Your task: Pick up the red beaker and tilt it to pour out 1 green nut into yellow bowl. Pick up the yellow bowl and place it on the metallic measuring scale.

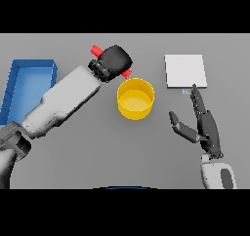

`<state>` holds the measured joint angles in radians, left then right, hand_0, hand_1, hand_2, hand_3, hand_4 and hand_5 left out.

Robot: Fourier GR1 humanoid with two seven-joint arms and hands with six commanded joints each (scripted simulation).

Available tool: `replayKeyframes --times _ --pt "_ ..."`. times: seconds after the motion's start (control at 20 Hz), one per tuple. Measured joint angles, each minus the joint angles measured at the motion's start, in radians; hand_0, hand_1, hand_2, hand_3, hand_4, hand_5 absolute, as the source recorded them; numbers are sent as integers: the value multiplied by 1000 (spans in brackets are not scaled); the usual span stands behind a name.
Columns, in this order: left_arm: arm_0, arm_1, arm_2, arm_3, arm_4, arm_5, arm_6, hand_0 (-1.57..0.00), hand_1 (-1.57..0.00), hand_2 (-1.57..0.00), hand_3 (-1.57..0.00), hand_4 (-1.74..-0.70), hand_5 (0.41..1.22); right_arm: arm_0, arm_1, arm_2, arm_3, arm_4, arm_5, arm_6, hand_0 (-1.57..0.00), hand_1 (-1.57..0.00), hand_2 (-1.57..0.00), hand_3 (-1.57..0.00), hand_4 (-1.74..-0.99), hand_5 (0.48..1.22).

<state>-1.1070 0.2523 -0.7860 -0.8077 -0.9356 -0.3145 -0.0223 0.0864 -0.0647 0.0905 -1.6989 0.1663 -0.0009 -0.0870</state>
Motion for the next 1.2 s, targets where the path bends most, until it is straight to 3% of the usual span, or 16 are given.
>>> replayKeyframes --times 0.4,0.6,0.7,1.0,1.2 --pt "-101 -13 -169 60 -181 -2 -95 -1571 -1571 -1571 -1552 -1738 1221 -6 10 2 11 33 -34 -22 1 1 1 1 -1152 567" --pt "-127 -13 -244 78 -257 6 -142 -1571 -1571 -1571 -1563 -1736 1221 -4 3 -10 10 5 -18 -30 1 1 1 1 -1130 565" --pt "-143 -18 -278 79 -296 18 -151 -1571 -1571 -1571 -1566 -1734 1221 -10 0 -8 7 15 -24 -5 1 1 1 1 -1132 573" --pt "-214 -49 -347 138 -385 65 -178 -1571 -1571 -1571 -1570 -1733 1221 -15 4 -9 12 12 -24 -23 1 1 1 1 -1128 575" --pt "-335 -34 -369 140 -427 49 -232 -1571 -1571 -1571 -1570 -1729 1221 7 13 -3 1 23 -35 -29 1 1 1 1 -1138 565"
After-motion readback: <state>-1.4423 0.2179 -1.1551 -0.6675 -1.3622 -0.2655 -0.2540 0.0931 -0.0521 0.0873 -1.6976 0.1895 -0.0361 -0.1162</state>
